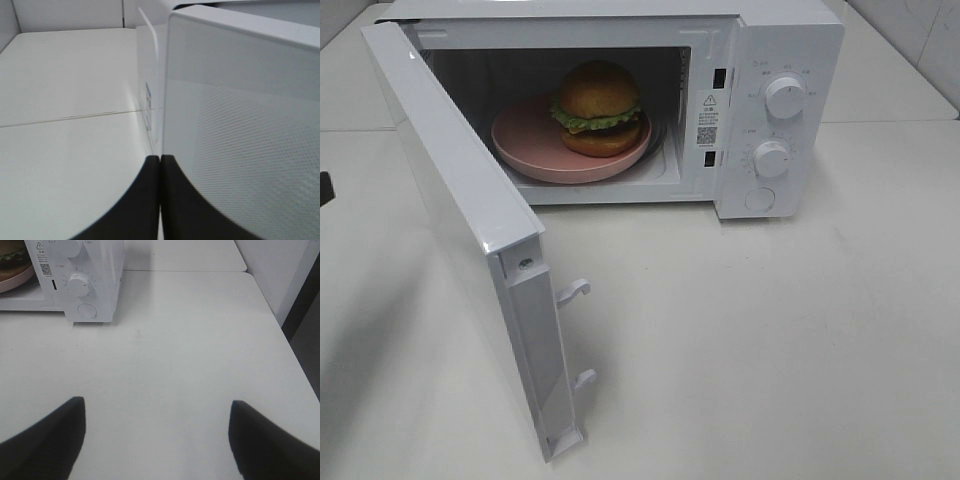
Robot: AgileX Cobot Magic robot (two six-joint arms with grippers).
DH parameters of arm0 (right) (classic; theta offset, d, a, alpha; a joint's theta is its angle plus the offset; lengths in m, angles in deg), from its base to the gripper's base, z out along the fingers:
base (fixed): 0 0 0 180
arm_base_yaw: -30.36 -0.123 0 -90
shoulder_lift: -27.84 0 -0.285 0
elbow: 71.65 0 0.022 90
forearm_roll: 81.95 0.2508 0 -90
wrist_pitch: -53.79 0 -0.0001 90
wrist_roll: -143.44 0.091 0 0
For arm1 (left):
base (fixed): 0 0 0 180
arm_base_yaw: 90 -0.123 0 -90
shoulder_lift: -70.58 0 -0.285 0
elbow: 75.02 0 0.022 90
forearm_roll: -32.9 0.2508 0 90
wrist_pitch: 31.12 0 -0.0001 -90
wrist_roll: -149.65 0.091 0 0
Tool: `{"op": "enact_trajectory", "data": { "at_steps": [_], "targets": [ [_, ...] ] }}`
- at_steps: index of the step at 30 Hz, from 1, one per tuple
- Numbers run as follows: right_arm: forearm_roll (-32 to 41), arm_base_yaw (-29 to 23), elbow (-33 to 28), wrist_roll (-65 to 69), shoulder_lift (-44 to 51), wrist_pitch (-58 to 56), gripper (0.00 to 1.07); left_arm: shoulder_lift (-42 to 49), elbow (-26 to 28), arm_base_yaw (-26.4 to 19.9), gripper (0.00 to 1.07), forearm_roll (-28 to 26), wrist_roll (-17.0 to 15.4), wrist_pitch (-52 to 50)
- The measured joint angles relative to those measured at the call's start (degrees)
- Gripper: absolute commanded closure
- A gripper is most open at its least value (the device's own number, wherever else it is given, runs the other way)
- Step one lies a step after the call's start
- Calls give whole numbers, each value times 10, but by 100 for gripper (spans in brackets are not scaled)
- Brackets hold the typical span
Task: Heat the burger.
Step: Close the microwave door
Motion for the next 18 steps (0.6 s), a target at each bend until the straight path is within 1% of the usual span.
{"op": "enact_trajectory", "data": {
  "at_steps": [2, 4, 10, 12, 15, 17, 18],
  "targets": [
    [0, 0, 0, 0, 0, 0, 32, -9, 5, 8, 107, 0, 2, -2],
    [0, 0, 0, 0, 0, 0, 32, -30, 18, 29, 107, 2, 2, -4],
    [0, 0, 0, 0, 0, 0, 32, -57, 36, 55, 107, 2, 4, -5],
    [0, 0, 0, 0, 0, 0, 32, -79, 45, 76, 107, 3, 4, -8],
    [0, 0, 0, 0, 0, 0, 32, -84, 46, 81, 107, 1, 4, -11],
    [0, 0, 0, 0, 0, 0, 32, -96, 54, 98, 107, -10, 5, -13],
    [0, 0, 0, 0, 0, 0, 32, -96, 54, 98, 107, -10, 5, -13]
  ]
}}
